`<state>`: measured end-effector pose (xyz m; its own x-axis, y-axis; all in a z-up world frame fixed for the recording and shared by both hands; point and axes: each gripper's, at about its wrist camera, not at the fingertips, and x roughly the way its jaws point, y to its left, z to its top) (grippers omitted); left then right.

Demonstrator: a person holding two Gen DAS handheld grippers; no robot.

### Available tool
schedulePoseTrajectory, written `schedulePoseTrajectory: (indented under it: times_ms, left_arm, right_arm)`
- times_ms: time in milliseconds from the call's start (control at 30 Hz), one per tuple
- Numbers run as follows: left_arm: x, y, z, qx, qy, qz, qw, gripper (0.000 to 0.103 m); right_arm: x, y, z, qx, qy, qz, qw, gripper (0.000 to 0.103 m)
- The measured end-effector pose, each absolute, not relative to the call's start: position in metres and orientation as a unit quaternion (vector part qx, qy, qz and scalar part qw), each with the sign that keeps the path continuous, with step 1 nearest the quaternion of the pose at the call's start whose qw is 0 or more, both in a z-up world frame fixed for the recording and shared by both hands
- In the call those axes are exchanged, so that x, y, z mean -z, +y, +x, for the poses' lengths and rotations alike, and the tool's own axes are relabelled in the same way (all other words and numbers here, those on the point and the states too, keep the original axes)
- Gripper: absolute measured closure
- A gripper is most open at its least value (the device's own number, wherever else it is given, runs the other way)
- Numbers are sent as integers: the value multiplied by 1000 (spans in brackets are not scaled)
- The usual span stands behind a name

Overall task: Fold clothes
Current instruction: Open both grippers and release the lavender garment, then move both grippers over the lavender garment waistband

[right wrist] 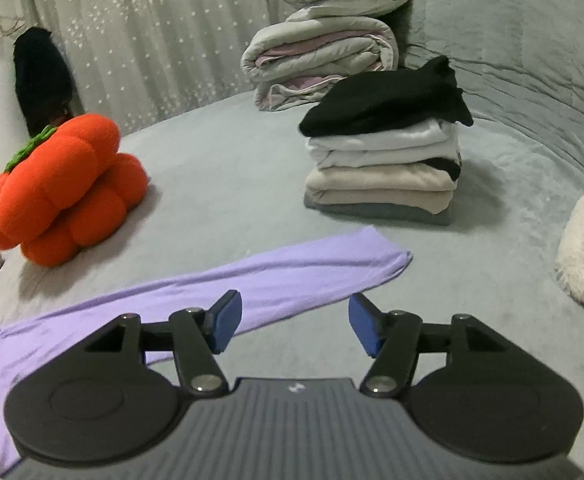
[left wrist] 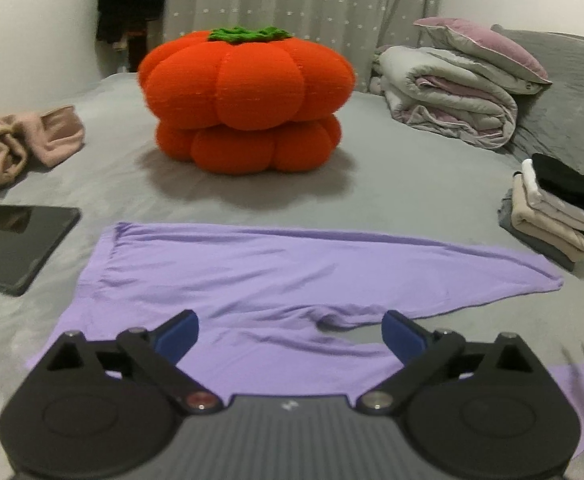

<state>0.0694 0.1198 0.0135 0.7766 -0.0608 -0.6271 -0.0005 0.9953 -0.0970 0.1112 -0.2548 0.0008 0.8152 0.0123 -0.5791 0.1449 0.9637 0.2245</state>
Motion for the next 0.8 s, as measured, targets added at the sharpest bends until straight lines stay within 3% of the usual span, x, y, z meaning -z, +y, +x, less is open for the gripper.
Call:
schedulePoseTrajectory:
  times_ms: [667,800]
  left_arm:
    - [5,169,59,-41,334,-82,938,1]
    - [7,173,59,-44,338,-83,937,1]
  right_arm:
    - [11,-186,99,-19,349,132,928,30]
    - [16,-174,95,-46,350,143,925,24]
